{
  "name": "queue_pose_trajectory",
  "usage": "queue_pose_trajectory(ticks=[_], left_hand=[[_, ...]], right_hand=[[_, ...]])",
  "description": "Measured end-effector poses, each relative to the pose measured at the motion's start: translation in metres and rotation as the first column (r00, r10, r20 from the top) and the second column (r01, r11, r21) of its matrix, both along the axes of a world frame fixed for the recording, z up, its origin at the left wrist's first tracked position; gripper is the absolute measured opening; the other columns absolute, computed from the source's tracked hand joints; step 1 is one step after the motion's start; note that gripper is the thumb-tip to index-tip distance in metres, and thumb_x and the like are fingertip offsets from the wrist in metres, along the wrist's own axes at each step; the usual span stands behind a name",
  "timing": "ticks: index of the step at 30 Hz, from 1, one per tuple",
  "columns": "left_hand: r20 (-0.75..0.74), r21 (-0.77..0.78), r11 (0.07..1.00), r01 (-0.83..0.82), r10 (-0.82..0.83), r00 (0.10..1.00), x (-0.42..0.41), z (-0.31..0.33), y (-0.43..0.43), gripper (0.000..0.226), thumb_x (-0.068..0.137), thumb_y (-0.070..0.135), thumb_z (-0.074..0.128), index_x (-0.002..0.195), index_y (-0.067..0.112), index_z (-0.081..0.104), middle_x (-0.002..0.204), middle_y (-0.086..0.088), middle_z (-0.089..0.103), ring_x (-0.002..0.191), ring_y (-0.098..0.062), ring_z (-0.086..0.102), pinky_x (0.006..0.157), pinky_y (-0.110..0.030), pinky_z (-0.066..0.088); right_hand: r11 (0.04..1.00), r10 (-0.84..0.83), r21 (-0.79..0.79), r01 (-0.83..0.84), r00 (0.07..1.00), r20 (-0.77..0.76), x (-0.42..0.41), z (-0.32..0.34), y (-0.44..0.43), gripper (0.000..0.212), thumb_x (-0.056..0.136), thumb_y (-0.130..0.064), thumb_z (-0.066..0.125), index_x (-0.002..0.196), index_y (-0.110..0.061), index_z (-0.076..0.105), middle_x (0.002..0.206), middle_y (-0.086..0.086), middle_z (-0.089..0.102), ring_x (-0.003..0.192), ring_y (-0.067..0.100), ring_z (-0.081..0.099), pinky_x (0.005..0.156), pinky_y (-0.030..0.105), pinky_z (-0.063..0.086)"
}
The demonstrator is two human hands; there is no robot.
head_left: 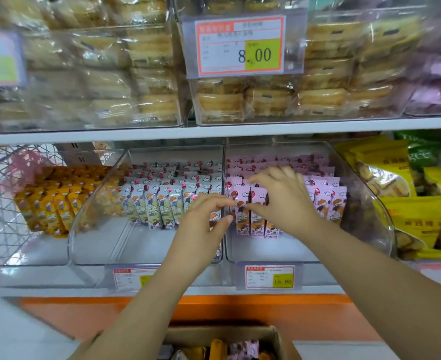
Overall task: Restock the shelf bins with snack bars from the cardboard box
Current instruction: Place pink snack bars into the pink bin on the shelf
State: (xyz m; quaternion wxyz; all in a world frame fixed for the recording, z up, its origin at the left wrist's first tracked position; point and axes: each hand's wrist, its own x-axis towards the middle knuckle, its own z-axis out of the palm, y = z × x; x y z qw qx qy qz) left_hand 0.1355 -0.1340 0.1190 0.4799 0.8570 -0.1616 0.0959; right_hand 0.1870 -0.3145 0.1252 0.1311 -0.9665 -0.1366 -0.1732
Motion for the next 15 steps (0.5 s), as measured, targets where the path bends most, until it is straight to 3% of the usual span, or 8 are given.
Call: queue_pose_trajectory(ticks=[3, 5, 7, 9, 12, 15], left_hand=[[0.092, 0.018, 1.0, -0.002, 0.0, 0.996, -0.01, -0.003, 0.003, 0.03, 0.092, 0.006, 0.057, 0.106, 0.033, 0.062, 0.114, 0.027, 0.046, 0.11, 0.018, 0.042, 0.1, -0.02, 0.041], [0.162, -0.002, 1.0, -0.006, 0.006, 0.987, -0.021, -0.006, 0.009, 0.035, 0.092, 0.003, 0.055, 0.104, 0.036, 0.06, 0.113, 0.026, 0.047, 0.109, 0.015, 0.045, 0.097, -0.019, 0.043], [0.199, -0.027, 1.0, -0.003, 0.008, 0.98, -0.035, -0.009, 0.016, 0.037, 0.093, 0.002, 0.054, 0.1, 0.038, 0.058, 0.109, 0.025, 0.049, 0.105, 0.011, 0.048, 0.089, -0.014, 0.045], [0.24, -0.043, 0.999, 0.0, 0.011, 0.971, -0.051, -0.018, 0.027, 0.033, 0.093, 0.002, 0.055, 0.097, 0.034, 0.06, 0.105, 0.024, 0.051, 0.101, 0.01, 0.051, 0.084, -0.01, 0.044], [0.272, -0.006, 1.0, 0.02, -0.018, 0.962, -0.075, -0.044, 0.051, 0.026, 0.093, 0.003, 0.053, 0.099, 0.026, 0.062, 0.103, 0.021, 0.051, 0.099, 0.011, 0.05, 0.083, -0.008, 0.042], [0.212, 0.039, 0.999, 0.014, -0.022, 0.977, -0.098, -0.078, 0.082, 0.025, 0.092, 0.003, 0.052, 0.097, 0.025, 0.063, 0.099, 0.017, 0.052, 0.092, 0.005, 0.052, 0.077, -0.008, 0.042]], right_hand=[[0.994, 0.011, 0.105, -0.013, 1.0, 0.027, -0.031, 0.004, -0.001, 0.035, 0.086, -0.035, 0.065, 0.119, -0.027, 0.061, 0.118, -0.006, 0.057, 0.115, 0.019, 0.042, 0.097, 0.032, 0.024], [0.973, 0.043, 0.223, -0.062, 0.995, 0.09, -0.055, 0.003, 0.005, 0.022, 0.086, -0.024, 0.066, 0.109, -0.022, 0.067, 0.1, -0.009, 0.06, 0.098, 0.013, 0.05, 0.091, 0.033, 0.035], [0.931, 0.102, 0.335, -0.145, 0.984, 0.143, -0.082, -0.004, 0.016, 0.015, 0.085, -0.013, 0.066, 0.099, -0.017, 0.069, 0.083, -0.014, 0.056, 0.077, -0.001, 0.049, 0.077, 0.019, 0.04], [0.901, 0.148, 0.385, -0.2, 0.976, 0.16, -0.108, -0.015, 0.033, 0.015, 0.083, -0.007, 0.064, 0.094, -0.015, 0.069, 0.079, -0.015, 0.053, 0.07, -0.005, 0.049, 0.069, 0.007, 0.038], [0.895, 0.15, 0.406, -0.184, 0.982, 0.114, -0.14, -0.041, 0.063, 0.013, 0.082, -0.01, 0.063, 0.092, -0.016, 0.069, 0.073, -0.021, 0.048, 0.069, -0.01, 0.049, 0.066, 0.003, 0.037], [0.911, 0.141, 0.399, -0.102, 0.988, -0.069, -0.163, -0.072, 0.087, 0.015, 0.084, -0.011, 0.065, 0.097, -0.018, 0.07, 0.072, -0.023, 0.049, 0.066, -0.011, 0.049, 0.065, 0.006, 0.037]])
